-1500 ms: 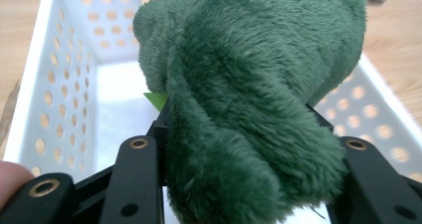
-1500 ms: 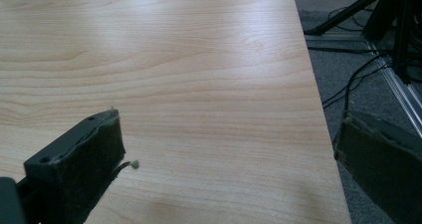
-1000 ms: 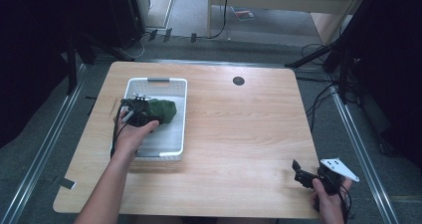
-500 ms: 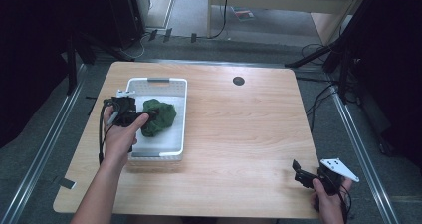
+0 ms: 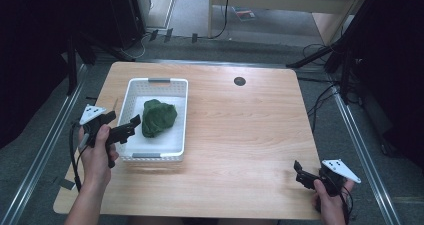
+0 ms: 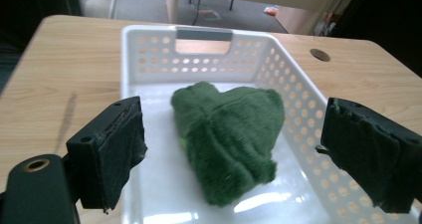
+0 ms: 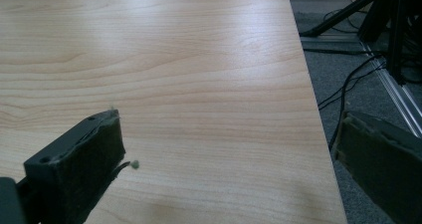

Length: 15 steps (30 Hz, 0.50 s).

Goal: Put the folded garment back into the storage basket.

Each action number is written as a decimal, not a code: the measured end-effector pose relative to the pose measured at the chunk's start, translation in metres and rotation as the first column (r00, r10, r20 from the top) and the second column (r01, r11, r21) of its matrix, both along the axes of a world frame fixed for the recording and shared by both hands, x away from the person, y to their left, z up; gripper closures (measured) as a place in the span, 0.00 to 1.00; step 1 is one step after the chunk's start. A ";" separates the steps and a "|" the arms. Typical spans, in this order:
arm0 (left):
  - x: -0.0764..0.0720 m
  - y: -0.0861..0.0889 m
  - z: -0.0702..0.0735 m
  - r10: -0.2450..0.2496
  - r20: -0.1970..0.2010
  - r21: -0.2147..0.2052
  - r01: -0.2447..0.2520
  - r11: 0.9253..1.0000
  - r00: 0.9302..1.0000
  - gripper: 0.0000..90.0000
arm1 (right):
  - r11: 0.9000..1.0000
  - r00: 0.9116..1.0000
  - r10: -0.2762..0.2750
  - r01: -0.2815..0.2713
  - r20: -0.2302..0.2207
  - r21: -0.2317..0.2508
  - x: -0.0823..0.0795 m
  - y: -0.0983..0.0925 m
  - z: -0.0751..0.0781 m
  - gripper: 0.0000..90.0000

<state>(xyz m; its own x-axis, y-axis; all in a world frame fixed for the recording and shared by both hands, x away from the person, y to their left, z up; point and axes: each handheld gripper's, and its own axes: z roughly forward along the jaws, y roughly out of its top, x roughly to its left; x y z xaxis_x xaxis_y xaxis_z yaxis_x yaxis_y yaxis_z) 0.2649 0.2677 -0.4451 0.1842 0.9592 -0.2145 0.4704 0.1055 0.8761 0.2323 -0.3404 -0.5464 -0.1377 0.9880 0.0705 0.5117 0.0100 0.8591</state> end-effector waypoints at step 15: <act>-0.055 0.038 -0.014 0.091 0.159 0.010 -0.094 0.996 0.983 0.11 | 1.000 1.000 -0.002 0.002 -0.002 -0.009 -0.001 0.002 0.000 0.00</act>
<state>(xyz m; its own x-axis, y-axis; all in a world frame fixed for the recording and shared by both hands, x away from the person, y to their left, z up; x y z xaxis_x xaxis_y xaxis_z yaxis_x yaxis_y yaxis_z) 0.2098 0.3053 -0.4587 0.1250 0.9770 -0.1730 0.3144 0.1264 0.9408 0.2318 -0.3389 -0.5463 -0.1352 0.9889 0.0619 0.5132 0.0165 0.8581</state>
